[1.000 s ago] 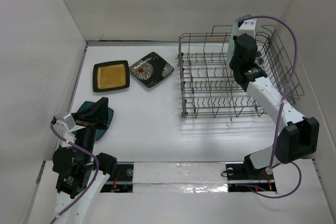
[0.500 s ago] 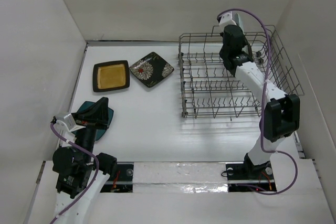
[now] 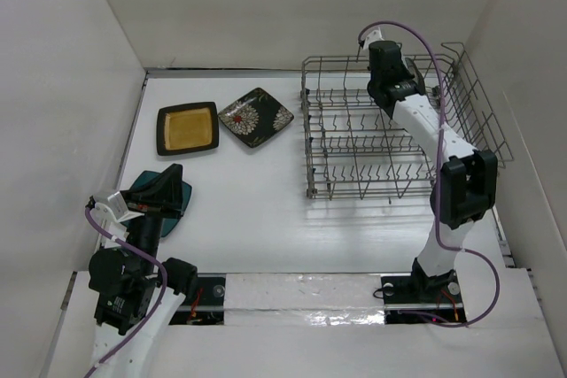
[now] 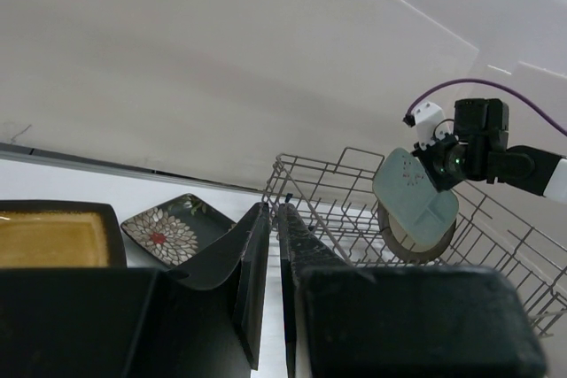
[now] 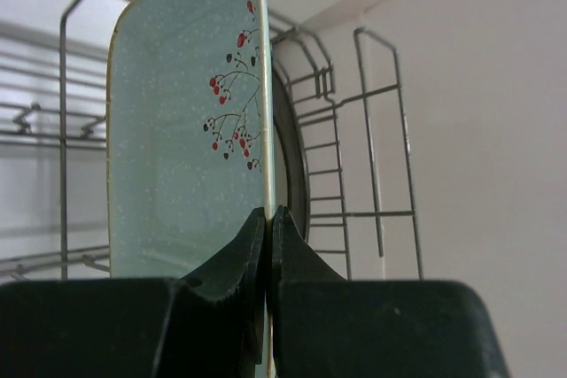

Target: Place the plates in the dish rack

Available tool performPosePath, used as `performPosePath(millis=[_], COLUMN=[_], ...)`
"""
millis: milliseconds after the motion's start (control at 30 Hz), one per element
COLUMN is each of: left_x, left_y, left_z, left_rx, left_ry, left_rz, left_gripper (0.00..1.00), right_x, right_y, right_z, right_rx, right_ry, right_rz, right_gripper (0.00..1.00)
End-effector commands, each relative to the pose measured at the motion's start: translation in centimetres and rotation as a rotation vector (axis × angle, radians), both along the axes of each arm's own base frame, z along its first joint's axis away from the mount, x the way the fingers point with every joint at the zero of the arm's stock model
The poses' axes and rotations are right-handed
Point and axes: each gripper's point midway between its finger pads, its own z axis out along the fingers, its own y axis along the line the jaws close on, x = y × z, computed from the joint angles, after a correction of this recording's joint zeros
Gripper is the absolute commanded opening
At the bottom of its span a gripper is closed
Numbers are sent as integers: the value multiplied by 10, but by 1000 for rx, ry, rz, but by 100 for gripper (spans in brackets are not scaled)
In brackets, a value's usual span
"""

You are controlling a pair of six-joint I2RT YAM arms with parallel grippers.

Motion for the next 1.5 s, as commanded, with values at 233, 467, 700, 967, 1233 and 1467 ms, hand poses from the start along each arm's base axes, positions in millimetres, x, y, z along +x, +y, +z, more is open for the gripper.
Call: performPosePath(millis=[233, 467, 700, 967, 1233, 1467], left_x=[-5, -5, -5, -5, -4, -4], left_y=[1, 1, 1, 1, 1, 1], left_z=[14, 14, 13, 14, 13, 13], left_rx=[-13, -13, -11, -13, -10, -10], left_ry=[-45, -45, -42, -44, -39, -38], left_rz=[-5, -5, -3, -3, -5, -5], left_gripper=[8, 8, 8, 8, 8, 8], right_x=[-1, 3, 13, 18, 22, 24], right_y=[-16, -8, -4, 10, 16, 16], right_z=[51, 39, -11, -42, -86, -85], right_rx=[17, 9, -14, -9, 3, 14], right_ry=[-135, -102, 9, 63, 145, 130], right_rz=[-80, -47, -44, -13, 0, -8], right_gripper=[0, 0, 0, 0, 0, 11])
